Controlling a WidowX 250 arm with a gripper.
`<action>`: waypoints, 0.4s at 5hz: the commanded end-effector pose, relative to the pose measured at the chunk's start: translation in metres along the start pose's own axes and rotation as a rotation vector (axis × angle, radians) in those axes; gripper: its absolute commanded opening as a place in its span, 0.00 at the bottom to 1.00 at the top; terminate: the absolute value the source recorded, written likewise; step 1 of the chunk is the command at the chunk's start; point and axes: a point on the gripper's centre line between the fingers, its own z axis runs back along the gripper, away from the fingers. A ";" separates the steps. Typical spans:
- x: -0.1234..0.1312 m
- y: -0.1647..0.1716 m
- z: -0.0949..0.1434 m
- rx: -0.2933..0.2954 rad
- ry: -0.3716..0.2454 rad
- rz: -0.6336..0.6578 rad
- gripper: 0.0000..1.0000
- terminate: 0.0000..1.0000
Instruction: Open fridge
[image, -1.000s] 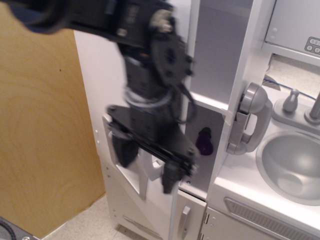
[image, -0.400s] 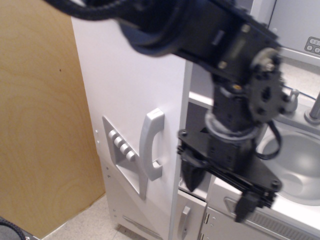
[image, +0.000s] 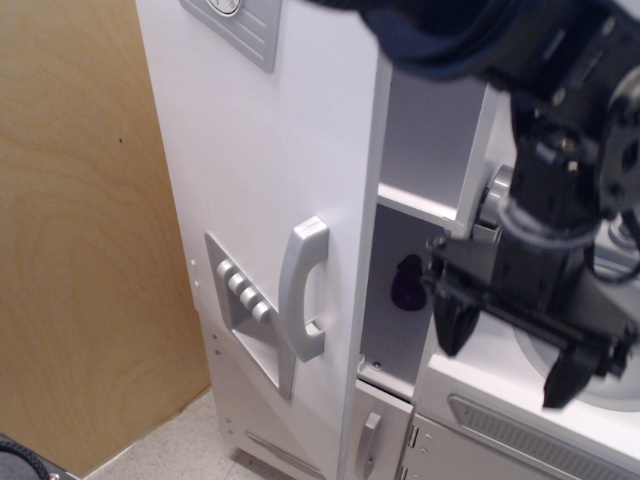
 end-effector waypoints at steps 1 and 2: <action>0.038 0.036 0.024 0.005 -0.086 0.108 1.00 0.00; 0.034 0.055 0.031 0.049 -0.070 0.183 1.00 0.00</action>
